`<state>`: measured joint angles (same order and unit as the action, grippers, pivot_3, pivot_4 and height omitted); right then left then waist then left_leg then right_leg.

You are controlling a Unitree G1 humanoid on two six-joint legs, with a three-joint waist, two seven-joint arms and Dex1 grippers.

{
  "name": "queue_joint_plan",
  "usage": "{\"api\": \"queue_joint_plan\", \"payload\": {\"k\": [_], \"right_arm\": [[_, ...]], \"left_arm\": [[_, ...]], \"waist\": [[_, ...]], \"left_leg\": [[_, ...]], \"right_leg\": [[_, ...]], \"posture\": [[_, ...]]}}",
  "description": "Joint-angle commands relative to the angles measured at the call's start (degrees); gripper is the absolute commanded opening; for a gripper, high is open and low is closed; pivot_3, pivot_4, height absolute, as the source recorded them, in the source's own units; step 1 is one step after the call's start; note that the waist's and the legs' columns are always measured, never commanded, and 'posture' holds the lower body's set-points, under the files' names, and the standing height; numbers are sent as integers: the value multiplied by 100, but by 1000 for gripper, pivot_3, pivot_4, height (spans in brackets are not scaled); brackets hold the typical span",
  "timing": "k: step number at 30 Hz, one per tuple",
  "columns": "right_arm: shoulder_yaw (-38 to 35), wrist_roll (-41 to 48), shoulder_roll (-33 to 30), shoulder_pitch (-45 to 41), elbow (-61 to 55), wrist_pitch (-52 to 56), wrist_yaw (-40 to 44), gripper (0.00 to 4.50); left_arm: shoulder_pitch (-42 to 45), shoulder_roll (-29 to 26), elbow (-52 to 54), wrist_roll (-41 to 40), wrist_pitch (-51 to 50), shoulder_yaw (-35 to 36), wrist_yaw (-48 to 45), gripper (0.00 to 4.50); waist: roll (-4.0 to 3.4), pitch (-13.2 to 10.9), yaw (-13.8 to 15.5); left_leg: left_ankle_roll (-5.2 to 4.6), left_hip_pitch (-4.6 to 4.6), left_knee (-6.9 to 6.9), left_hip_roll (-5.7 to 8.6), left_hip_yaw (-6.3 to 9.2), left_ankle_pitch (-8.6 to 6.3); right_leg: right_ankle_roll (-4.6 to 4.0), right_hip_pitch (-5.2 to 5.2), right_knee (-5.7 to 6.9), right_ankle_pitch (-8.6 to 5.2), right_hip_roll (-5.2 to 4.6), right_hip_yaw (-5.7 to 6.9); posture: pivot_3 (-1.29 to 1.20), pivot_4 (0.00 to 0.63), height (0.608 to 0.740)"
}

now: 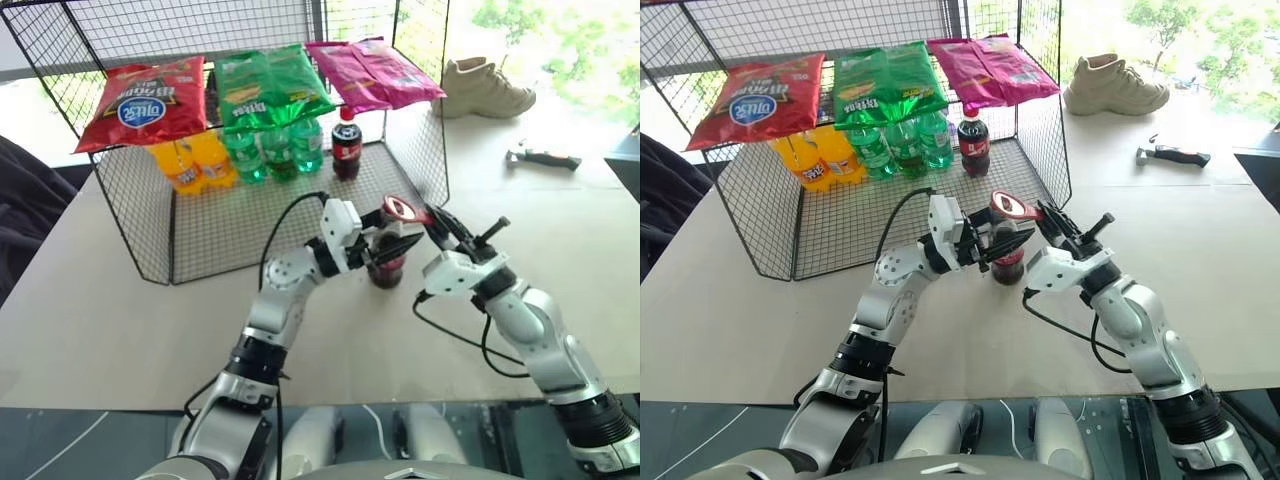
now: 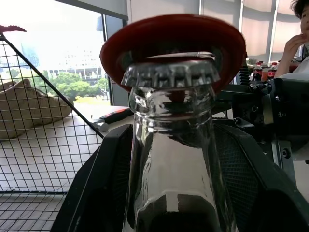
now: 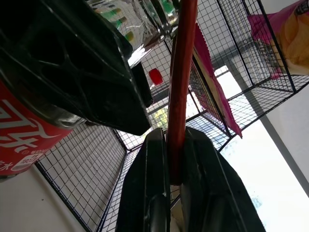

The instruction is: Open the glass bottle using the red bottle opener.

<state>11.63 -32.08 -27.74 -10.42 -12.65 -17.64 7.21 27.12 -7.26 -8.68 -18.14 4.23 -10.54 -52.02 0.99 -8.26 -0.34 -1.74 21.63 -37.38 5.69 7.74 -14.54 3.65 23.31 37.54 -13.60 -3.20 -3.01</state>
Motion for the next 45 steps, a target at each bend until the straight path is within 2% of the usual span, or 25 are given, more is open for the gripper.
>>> {"api": "queue_joint_plan", "payload": {"k": [1, 10, 15, 29, 45], "right_arm": [[430, -273, -19, 5, 218, -301, 163, 0], [429, 97, 114, -95, 388, -627, 239, 0], [427, -192, -16, -116, 487, -665, 236, 0], [-245, -61, -1228, -670, 866, -1125, 358, 0], [-528, -14, -1613, -958, 739, -1310, 434, 0]], "left_arm": [[90, 53, -23, 104, -31, -104, 33, 2553], [62, 75, -7, 109, -82, -123, 36, 2553], [83, 96, -47, 125, -82, -126, 40, 2553], [93, 182, -151, 155, -173, -177, 69, 2553], [49, 209, -162, 169, -189, -216, 93, 2553]], "waist": [[-1, 3, 0], [0, 6, -1], [-1, 7, 1], [-2, 12, 13], [-2, 12, 121]], "left_leg": [[0, 0, 0, 0, 0, 0], [0, -2, 0, -1, 1, 0], [0, -2, 0, 0, 1, 0], [0, -7, 1, 0, 0, 0], [-1, 0, 1, 0, 5, 0]], "right_leg": [[0, 0, 0, 0, 1, 0], [0, -2, 0, 0, 1, 1], [0, -3, 0, 0, 1, 1], [0, -10, -4, 0, 2, 1], [0, -15, -22, 0, -1, 8]], "posture": [[0, 150, 732], [0, 150, 732], [0, 150, 732], [0, 150, 732], [0, 150, 732]]}}
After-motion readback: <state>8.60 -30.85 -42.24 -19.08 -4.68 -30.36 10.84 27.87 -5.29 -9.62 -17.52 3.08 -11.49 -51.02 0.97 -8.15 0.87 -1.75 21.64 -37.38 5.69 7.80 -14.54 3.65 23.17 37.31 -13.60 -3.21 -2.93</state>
